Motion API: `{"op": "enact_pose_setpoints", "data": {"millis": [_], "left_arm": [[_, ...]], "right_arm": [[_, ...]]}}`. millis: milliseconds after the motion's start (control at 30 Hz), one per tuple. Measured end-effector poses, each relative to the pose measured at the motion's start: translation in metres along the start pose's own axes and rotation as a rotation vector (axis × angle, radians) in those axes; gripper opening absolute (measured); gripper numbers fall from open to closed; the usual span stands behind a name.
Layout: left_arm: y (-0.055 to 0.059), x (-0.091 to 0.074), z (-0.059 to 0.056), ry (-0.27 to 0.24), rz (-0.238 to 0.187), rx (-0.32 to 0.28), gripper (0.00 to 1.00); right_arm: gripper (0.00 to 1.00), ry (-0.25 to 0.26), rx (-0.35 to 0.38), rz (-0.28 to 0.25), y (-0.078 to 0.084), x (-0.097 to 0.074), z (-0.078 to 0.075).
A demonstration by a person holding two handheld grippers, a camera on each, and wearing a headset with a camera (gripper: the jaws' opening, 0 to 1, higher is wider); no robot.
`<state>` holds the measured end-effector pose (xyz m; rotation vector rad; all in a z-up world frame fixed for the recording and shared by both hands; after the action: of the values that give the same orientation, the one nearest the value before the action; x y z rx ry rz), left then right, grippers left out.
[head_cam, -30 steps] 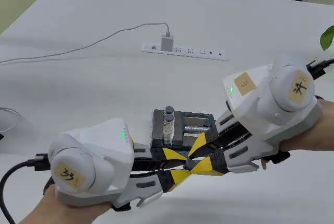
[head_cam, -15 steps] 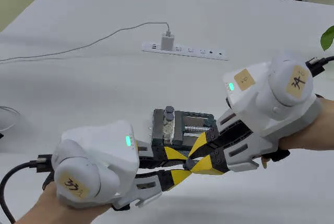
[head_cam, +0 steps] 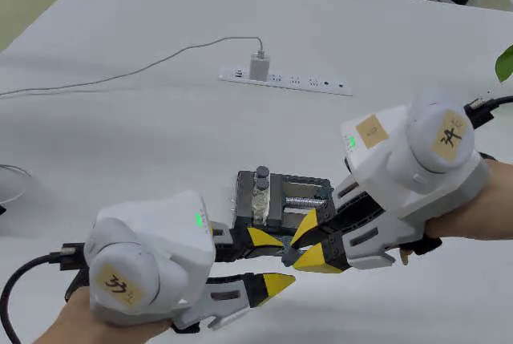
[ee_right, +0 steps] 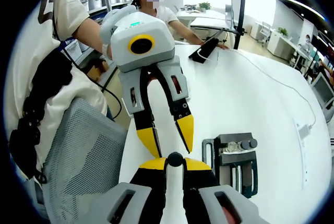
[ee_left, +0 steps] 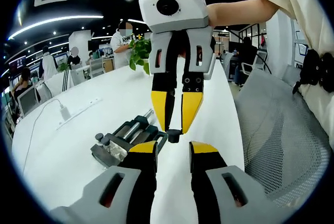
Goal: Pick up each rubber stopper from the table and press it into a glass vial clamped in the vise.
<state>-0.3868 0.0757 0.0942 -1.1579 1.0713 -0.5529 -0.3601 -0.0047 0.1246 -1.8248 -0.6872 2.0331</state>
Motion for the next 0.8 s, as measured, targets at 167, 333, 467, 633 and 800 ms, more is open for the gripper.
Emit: {"op": "enact_pose_setpoints", "data": {"millis": [167,333,467,633,800], "left_arm": [[0.012,-0.005,0.011,-0.063,0.027,-0.045,0.37],[0.025,-0.010,0.025,-0.155,0.073,-0.097,0.63],[0.033,-0.016,0.032,-0.191,0.083,-0.132,0.71],[0.041,-0.022,0.044,-0.299,0.096,-0.162,0.99],[0.043,-0.026,0.044,-0.312,0.094,-0.195,0.99]], "right_arm": [[0.06,0.003,0.004,0.013,0.004,0.001,-0.002],[0.06,0.002,0.003,0.021,0.006,0.003,-0.002],[0.06,0.013,-0.003,0.025,0.007,0.005,-0.005],[0.06,0.028,-0.008,0.052,0.015,0.008,-0.011],[0.06,0.031,-0.013,0.070,0.020,0.011,-0.019]]}}
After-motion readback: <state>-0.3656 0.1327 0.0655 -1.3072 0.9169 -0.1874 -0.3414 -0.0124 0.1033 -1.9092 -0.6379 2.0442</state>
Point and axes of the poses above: the centre of the closed fingertips' face, and the gripper's own axes: x roughly forward along the fingers, z roughly to its left, y roughly out of its underside, the point moved 6 cm from there along -x, roughly backward along the fingers, and after that the axes turned 1 degree about z, right-handed, at the moved point
